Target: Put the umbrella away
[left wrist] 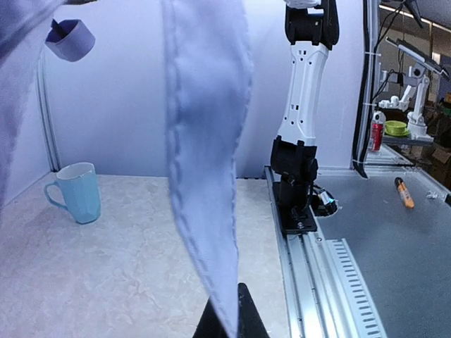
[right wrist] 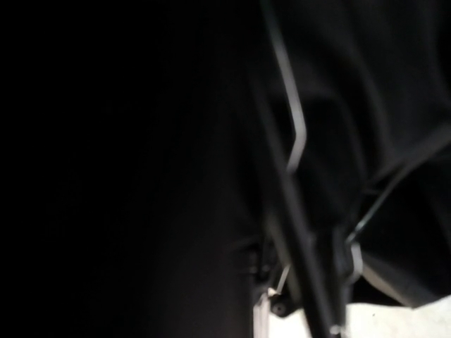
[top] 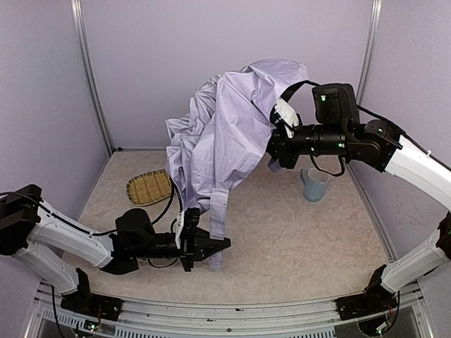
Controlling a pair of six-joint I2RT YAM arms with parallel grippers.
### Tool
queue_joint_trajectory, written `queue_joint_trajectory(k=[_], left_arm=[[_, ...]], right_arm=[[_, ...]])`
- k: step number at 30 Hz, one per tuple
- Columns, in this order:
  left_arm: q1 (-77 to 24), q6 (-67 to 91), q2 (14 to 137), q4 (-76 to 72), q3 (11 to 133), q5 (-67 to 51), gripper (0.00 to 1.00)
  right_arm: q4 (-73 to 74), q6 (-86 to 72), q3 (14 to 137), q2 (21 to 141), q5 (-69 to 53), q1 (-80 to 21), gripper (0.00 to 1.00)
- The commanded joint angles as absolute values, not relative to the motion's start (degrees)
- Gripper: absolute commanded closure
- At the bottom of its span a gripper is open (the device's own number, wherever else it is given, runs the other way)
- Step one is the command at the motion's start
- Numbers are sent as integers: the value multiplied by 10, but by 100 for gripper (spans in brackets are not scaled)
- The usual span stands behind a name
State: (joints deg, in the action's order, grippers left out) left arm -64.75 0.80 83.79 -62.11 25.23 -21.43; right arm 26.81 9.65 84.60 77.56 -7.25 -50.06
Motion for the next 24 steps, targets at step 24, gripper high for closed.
queue_joint_trajectory(k=[24], left_arm=[[-485,-145,775,-428,235,-146,100]], right_arm=[[353,230,811,664,-202,-536,100]])
